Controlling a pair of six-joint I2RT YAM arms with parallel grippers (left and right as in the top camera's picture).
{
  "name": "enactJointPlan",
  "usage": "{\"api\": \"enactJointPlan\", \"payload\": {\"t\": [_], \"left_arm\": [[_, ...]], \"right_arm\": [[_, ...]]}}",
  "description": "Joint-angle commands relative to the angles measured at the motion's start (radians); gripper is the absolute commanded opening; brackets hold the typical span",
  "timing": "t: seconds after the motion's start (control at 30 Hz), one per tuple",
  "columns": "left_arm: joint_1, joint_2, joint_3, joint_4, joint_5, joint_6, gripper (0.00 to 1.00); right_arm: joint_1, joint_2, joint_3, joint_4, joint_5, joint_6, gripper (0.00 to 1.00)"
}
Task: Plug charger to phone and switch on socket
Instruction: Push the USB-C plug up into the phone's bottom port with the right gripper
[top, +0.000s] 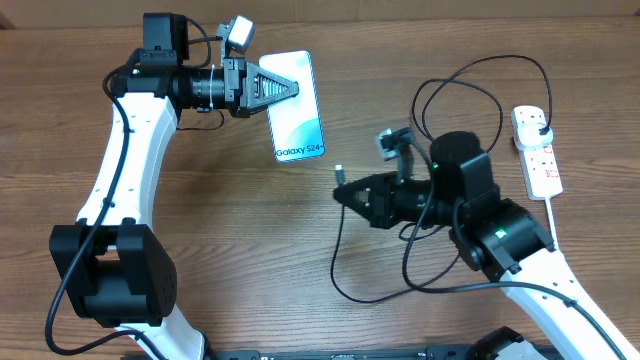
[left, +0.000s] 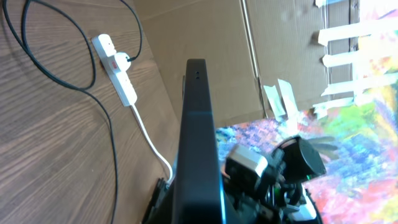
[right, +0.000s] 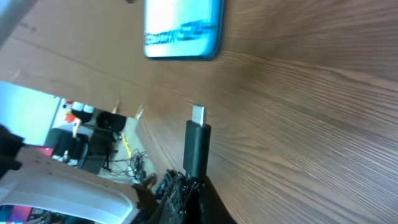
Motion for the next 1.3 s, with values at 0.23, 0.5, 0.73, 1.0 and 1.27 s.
{"api": "enactJointPlan", "payload": {"t": [0.23,0.5,0.73,1.0,1.27], "left_arm": [[-0.003,0.001,0.008,0.004,0.047,-0.045,0.04],[-0.009,0.001,0.008,0.004,-0.014,-0.103,0.05],[-0.009,0.001,0.008,0.005,-0.014,-0.114,0.04],[-0.008,0.001,0.008,0.005,-0.013,-0.119,0.04],[-0.009,0.001,0.008,0.005,0.008,-0.118,0.04]], "right_arm": [[0.096,0.088,0.001,0.135,0.052,0.159,0.04],[0.126,0.124,0.001,0.205,0.053,0.18,0.04],[0.126,0.124,0.001,0.236,0.053,0.18,0.04],[0.126,0.124,0.001,0.256,0.06,0.181,0.04],[0.124,0.124,0.001,0.257,0.072,0.18,0.04]]}}
